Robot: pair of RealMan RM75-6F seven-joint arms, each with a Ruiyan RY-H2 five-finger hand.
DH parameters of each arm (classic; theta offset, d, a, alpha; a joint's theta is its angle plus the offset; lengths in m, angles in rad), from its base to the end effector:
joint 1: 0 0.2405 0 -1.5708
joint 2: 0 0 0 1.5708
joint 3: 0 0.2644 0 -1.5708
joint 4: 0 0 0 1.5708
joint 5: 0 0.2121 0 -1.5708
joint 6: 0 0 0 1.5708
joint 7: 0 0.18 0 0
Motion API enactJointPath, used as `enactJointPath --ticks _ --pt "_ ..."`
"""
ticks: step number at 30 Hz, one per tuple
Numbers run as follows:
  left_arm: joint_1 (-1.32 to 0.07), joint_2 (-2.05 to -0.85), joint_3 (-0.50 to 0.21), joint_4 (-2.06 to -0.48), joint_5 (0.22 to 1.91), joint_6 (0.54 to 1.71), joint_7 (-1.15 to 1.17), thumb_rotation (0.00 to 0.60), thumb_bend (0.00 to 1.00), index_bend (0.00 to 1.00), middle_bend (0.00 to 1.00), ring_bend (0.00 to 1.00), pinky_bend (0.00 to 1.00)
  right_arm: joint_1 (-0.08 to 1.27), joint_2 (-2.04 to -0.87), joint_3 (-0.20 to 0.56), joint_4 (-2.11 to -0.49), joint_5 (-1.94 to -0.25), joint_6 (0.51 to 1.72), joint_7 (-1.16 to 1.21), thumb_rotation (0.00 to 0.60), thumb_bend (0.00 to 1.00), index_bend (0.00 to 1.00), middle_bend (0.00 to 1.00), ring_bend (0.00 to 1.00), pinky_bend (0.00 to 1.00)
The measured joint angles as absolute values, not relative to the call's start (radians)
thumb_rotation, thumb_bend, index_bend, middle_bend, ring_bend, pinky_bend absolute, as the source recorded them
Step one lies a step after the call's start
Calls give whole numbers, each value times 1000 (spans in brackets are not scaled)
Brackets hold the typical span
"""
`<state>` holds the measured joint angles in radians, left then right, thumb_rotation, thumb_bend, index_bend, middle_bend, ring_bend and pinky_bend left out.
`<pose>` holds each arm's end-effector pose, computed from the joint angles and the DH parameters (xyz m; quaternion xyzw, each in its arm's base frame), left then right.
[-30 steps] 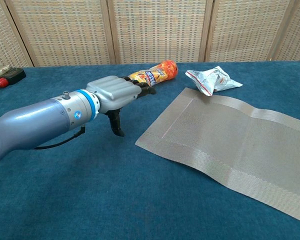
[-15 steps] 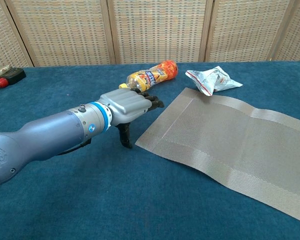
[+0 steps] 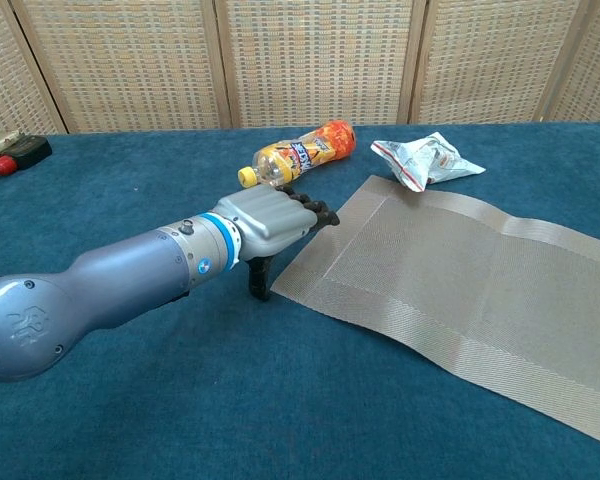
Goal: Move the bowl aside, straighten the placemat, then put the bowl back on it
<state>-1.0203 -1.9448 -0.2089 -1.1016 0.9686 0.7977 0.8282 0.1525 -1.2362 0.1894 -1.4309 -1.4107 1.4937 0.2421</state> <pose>-0.0529 0.3912 -0.1595 -0.8558 -0.1858 -0.2623 0.4053 -0.3292 -0.2685 0.1746 0.5026 -0.3967 0.4967 0.5860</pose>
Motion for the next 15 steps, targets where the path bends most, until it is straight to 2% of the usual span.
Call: enactJointPath --ticks 9,15 --pt "-1029 -1975 -200 -1071 1081 849 720 600 433 122 0 0 0 152 -1234 189 -1434 -1412 1490 252 600 268 89 0 0 0" --pt "-1028 -1990 -189 -1039 1153 875 634 600 441 151 0 0 0 151 -1232 187 -1440 -1419 1493 254 600 268 89 0 0 0"
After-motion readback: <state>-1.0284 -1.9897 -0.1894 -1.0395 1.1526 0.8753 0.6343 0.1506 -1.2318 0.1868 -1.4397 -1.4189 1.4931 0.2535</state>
